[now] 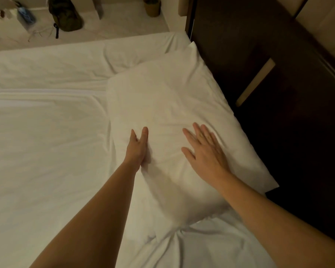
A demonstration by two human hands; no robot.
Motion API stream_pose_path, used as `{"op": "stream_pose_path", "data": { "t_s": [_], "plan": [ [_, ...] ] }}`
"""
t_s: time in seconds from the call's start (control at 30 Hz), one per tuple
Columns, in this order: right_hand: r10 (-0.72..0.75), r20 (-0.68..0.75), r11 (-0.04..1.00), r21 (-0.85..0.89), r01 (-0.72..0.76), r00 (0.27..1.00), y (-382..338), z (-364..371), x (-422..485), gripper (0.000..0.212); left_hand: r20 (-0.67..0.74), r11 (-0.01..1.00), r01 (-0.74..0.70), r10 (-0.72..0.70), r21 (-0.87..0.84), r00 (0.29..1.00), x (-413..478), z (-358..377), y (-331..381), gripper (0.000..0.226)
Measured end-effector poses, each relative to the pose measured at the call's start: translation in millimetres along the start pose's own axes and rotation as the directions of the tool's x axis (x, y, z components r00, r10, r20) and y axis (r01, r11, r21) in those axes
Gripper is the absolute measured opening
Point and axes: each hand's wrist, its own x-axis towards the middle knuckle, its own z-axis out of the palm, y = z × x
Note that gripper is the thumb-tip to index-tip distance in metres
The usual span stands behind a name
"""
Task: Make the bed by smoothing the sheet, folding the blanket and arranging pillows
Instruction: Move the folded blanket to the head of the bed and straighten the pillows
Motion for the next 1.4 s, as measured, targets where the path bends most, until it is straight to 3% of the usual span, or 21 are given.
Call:
{"op": "stream_pose_path", "data": {
  "t_s": [0.13,0.3,0.5,0.63,0.73,0.97,1.03,1.2,1.4],
  "plan": [
    [0.103,0.000,0.995,-0.014,-0.103,0.995,33.3,-1.3,7.8,0.065,-0.060,1.000,-0.018,0.018,0.000,0.998,-8.7,10.8,-1.3,0.094],
    [0.318,0.082,0.935,0.137,-0.327,0.945,85.4,-4.3,21.4,0.073,-0.115,0.998,-0.040,0.034,-0.051,0.993,-15.7,19.6,-3.8,0.093],
    [0.520,0.278,0.704,0.397,-0.589,0.808,126.4,-5.7,29.7,0.093,-0.140,0.988,-0.135,0.123,-0.080,0.982,-23.2,31.7,-3.0,0.100],
    [0.438,0.326,0.633,0.549,-0.545,0.837,126.6,-4.6,23.1,0.088,-0.175,0.970,-0.229,0.212,-0.084,0.961,-30.6,37.7,7.7,0.089],
    [0.427,0.215,0.645,0.608,-0.463,0.878,117.4,-10.7,19.9,0.087,-0.174,0.940,-0.334,0.319,-0.067,0.932,-33.5,36.7,21.7,0.071],
    [0.432,-0.035,0.742,0.582,-0.333,0.901,53.0,-66.0,-4.1,0.080,-0.197,0.888,-0.460,0.447,-0.024,0.873,-54.9,-3.6,68.3,0.074],
    [0.441,-0.051,0.778,0.519,-0.353,0.896,36.3,-64.8,-13.9,0.077,-0.195,0.902,-0.428,0.430,0.055,0.882,-59.1,-21.4,62.7,0.073],
    [0.422,0.180,0.865,0.212,-0.454,0.889,20.9,-19.5,-42.1,0.081,-0.133,0.890,-0.146,0.223,0.431,0.966,-70.2,-44.0,-0.5,0.086],
    [0.269,0.046,0.947,0.169,-0.273,0.962,9.0,5.5,-52.7,0.071,-0.102,0.773,-0.225,0.350,0.593,0.931,-91.6,-19.5,-50.6,0.075]
  ]
}}
